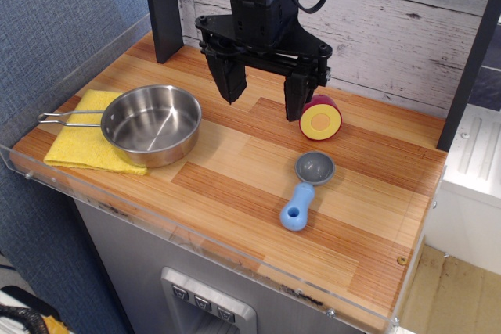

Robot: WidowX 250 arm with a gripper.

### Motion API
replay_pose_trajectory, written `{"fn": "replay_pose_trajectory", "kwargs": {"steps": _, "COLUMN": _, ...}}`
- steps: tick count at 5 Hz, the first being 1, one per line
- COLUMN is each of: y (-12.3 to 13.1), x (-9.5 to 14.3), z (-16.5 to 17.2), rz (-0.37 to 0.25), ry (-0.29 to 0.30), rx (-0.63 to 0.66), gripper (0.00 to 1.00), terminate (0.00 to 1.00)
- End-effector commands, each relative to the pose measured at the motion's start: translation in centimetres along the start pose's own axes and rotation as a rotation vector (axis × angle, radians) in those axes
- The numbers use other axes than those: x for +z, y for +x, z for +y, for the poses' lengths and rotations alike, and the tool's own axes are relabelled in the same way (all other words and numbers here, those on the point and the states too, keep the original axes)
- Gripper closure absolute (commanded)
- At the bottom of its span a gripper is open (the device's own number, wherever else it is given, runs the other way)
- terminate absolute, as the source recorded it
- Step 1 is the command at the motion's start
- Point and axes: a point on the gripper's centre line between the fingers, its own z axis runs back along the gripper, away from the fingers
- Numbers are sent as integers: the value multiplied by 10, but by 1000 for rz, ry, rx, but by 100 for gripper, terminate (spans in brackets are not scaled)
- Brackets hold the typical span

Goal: Place the steel pan near the the spoon.

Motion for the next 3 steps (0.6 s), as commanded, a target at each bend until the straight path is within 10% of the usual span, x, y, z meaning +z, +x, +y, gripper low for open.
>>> {"fn": "replay_pose_trajectory", "kwargs": {"steps": 1, "y": 0, "x": 0, "z": 0, "rz": 0, "ry": 0, "rx": 0, "gripper": 0, "terminate": 0}}
{"fn": "replay_pose_trajectory", "kwargs": {"steps": 3, "y": -10, "x": -6, "z": 35, "rz": 7, "ry": 13, "rx": 35, "gripper": 0, "terminate": 0}}
